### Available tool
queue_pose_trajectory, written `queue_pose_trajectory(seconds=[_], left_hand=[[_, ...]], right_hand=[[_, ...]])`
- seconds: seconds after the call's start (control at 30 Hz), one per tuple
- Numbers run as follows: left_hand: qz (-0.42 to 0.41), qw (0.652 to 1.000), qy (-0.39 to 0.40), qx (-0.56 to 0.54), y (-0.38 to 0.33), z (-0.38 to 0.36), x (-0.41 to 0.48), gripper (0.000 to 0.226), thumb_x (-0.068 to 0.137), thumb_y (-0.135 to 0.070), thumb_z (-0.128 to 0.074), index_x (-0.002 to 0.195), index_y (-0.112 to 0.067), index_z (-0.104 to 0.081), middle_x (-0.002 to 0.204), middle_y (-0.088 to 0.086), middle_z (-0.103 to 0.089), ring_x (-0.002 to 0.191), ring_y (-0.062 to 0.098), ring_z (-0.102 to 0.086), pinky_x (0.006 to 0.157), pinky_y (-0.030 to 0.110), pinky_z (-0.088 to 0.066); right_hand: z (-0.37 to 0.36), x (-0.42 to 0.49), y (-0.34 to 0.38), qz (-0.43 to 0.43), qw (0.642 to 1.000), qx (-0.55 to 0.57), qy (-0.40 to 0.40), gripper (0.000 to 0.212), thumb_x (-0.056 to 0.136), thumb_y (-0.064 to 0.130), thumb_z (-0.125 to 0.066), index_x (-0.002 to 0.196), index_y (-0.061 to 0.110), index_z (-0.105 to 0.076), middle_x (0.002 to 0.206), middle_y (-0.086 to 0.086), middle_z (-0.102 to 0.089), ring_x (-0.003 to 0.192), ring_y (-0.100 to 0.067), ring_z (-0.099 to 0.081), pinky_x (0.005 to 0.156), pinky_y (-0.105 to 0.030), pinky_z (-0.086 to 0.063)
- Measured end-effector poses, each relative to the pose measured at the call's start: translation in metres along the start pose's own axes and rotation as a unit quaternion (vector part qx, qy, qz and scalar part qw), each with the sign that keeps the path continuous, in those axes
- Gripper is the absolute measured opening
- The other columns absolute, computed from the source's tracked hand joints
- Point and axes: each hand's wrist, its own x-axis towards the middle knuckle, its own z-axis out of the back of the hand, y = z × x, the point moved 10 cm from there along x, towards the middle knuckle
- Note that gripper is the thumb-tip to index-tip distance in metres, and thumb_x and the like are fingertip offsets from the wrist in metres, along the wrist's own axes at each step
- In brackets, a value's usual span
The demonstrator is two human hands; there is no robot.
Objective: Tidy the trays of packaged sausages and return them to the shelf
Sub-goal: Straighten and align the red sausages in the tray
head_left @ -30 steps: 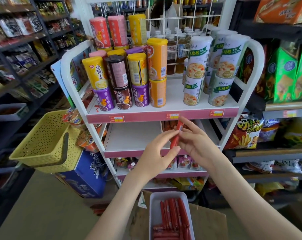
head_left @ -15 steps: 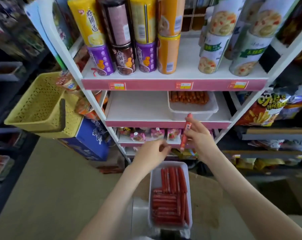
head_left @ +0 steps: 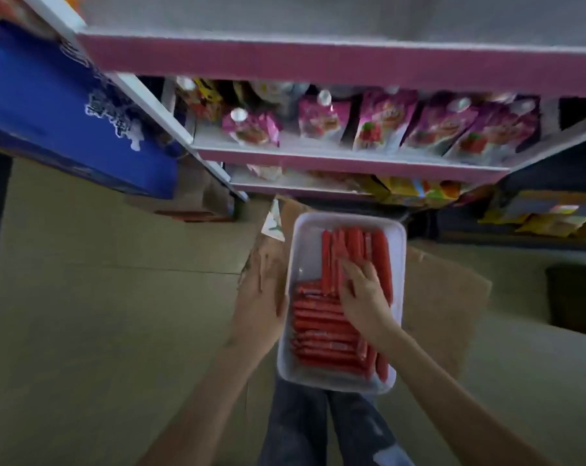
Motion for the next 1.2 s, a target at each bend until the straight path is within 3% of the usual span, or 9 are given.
queue_pose_trajectory(seconds=[0.17, 0.33, 0.47, 0.57, 0.7, 0.8, 0.93, 1.07, 1.2], left_hand=[[0.024, 0.999, -0.032, -0.009, 0.018, -0.05, 0.022, 0.061, 0.094, -0.038, -0.021, 0.151, -0.016, -0.016, 0.157, 0.017, -0.013, 0.145, 0.032, -0.012, 0.114, 0.05, -0.024], [-0.003, 0.967, -0.144, 0.211, -0.014, -0.041, 0.019, 0.047, 0.096, -0.03, -0.037, 0.142, -0.019, -0.036, 0.152, 0.019, -0.021, 0.14, 0.037, -0.02, 0.112, 0.059, -0.011], [0.015, 0.955, -0.003, 0.295, -0.027, -0.072, 0.026, 0.046, 0.093, -0.037, -0.048, 0.137, -0.022, -0.046, 0.159, 0.008, -0.011, 0.143, 0.034, 0.018, 0.108, 0.057, 0.023], [0.033, 0.931, 0.084, 0.353, -0.02, -0.095, 0.038, 0.055, 0.098, -0.029, -0.038, 0.148, -0.011, -0.023, 0.158, 0.012, -0.009, 0.133, 0.036, 0.035, 0.091, 0.059, 0.039], [-0.006, 0.919, 0.1, 0.381, -0.028, -0.094, 0.051, 0.044, 0.096, -0.015, -0.042, 0.137, -0.001, -0.04, 0.136, 0.011, -0.048, 0.144, 0.035, -0.011, 0.097, 0.06, 0.025], [-0.054, 0.928, 0.018, 0.368, -0.034, -0.077, 0.053, 0.018, 0.067, -0.003, -0.064, 0.084, -0.003, -0.071, 0.079, 0.008, -0.066, 0.099, 0.026, -0.064, 0.116, 0.051, 0.0], [-0.087, 0.954, -0.021, 0.287, -0.033, -0.066, 0.043, 0.014, 0.068, -0.008, -0.072, 0.078, -0.008, -0.063, 0.078, 0.006, -0.066, 0.098, 0.024, -0.062, 0.115, 0.046, -0.009], [-0.098, 0.982, -0.091, 0.133, -0.039, -0.027, 0.019, 0.012, 0.078, -0.007, -0.038, 0.087, -0.009, -0.045, 0.09, 0.013, -0.068, 0.108, 0.028, -0.062, 0.111, 0.046, -0.013], [-0.043, 0.99, -0.131, -0.04, -0.012, 0.021, 0.002, 0.014, 0.08, -0.005, -0.067, 0.085, -0.008, -0.054, 0.077, 0.004, -0.062, 0.071, 0.026, -0.062, 0.072, 0.037, -0.047]], right_hand=[[-0.078, 0.055, -0.016, 0.049, 0.967, -0.24, 0.068, 0.055, 0.097, 0.024, -0.039, 0.149, 0.016, -0.023, 0.155, -0.007, -0.013, 0.135, -0.028, -0.022, 0.112, -0.044, -0.015], [-0.087, 0.075, -0.022, 0.181, 0.881, -0.435, 0.042, 0.047, 0.099, 0.037, -0.035, 0.142, 0.021, -0.041, 0.158, -0.01, -0.017, 0.146, -0.032, -0.01, 0.11, -0.051, 0.02], [-0.065, 0.074, -0.029, 0.218, 0.874, -0.432, 0.035, 0.045, 0.096, 0.04, -0.029, 0.127, 0.025, -0.056, 0.146, -0.006, -0.044, 0.14, -0.031, -0.032, 0.113, -0.059, -0.003], [-0.06, 0.072, -0.043, 0.203, 0.876, -0.433, 0.066, 0.048, 0.096, 0.04, -0.021, 0.134, 0.03, -0.049, 0.151, -0.001, -0.038, 0.142, -0.027, -0.029, 0.112, -0.06, -0.007], [-0.061, 0.074, -0.052, 0.18, 0.883, -0.424, 0.091, 0.052, 0.095, 0.044, -0.016, 0.14, 0.036, -0.04, 0.156, 0.001, -0.029, 0.145, -0.024, -0.02, 0.114, -0.061, -0.004], [-0.06, 0.074, -0.051, 0.173, 0.889, -0.415, 0.087, 0.056, 0.093, 0.05, -0.01, 0.144, 0.039, -0.032, 0.159, 0.0, -0.018, 0.148, -0.022, -0.007, 0.115, -0.059, 0.003], [-0.053, 0.072, -0.049, 0.184, 0.9, -0.391, 0.06, 0.054, 0.092, 0.05, -0.019, 0.139, 0.034, -0.042, 0.157, -0.005, -0.025, 0.147, -0.023, -0.013, 0.115, -0.061, -0.005], [-0.047, 0.07, -0.047, 0.201, 0.905, -0.374, 0.026, 0.048, 0.096, 0.042, -0.027, 0.136, 0.027, -0.049, 0.154, -0.005, -0.032, 0.145, -0.025, -0.022, 0.113, -0.062, -0.013], [-0.062, 0.072, -0.052, 0.192, 0.893, -0.403, 0.063, 0.055, 0.096, 0.045, -0.015, 0.144, 0.029, -0.037, 0.16, 0.0, -0.017, 0.148, -0.026, -0.007, 0.114, -0.059, 0.002]])
